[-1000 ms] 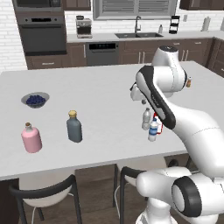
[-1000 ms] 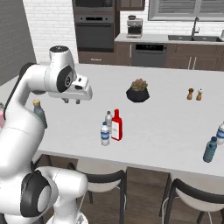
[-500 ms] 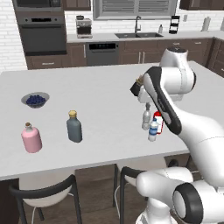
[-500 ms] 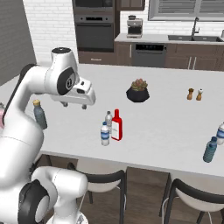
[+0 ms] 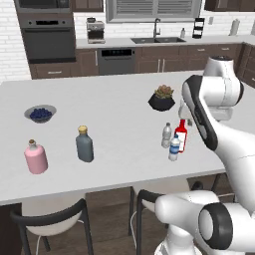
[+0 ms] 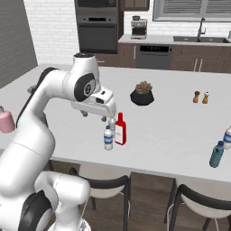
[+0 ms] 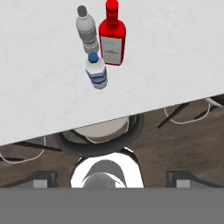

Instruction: Move the plastic bottles in the middle to the plastics group, and the glass bottles in the middle to the glass group.

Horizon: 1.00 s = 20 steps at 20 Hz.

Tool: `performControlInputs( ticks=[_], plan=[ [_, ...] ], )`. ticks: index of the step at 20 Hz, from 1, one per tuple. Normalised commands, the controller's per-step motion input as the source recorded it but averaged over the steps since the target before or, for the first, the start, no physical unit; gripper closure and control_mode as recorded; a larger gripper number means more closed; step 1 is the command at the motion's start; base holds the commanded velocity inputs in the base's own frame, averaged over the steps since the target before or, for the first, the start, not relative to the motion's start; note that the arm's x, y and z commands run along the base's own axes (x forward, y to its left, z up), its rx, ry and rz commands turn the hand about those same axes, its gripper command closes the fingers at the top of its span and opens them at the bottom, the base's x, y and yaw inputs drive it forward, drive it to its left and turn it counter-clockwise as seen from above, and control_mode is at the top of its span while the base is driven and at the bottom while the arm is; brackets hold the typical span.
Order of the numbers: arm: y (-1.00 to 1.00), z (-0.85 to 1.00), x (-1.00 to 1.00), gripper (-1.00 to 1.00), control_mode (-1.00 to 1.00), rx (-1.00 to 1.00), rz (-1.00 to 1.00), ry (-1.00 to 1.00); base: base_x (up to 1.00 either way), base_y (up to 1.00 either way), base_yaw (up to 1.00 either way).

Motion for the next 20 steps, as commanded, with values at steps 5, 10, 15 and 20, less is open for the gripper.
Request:
performControlInputs(
  ticks=[5,10,15,20],
  plan=[
    [-0.01,-0.26,0.37,-1.0,-1.0,0.0,0.0,-0.05,0.0,0.0,0.0],
    [0.02,-0.74,0.54,-1.0,-1.0,0.0,0.0,-0.05,0.0,0.0,0.0],
    [0.02,-0.96,0.62,-1.0,-1.0,0.0,0.0,0.0,0.0,0.0,0.0],
    [0.0,-0.39,0.52,-1.0,-1.0,0.0,0.0,-0.08,0.0,0.0,0.0]
  ],
)
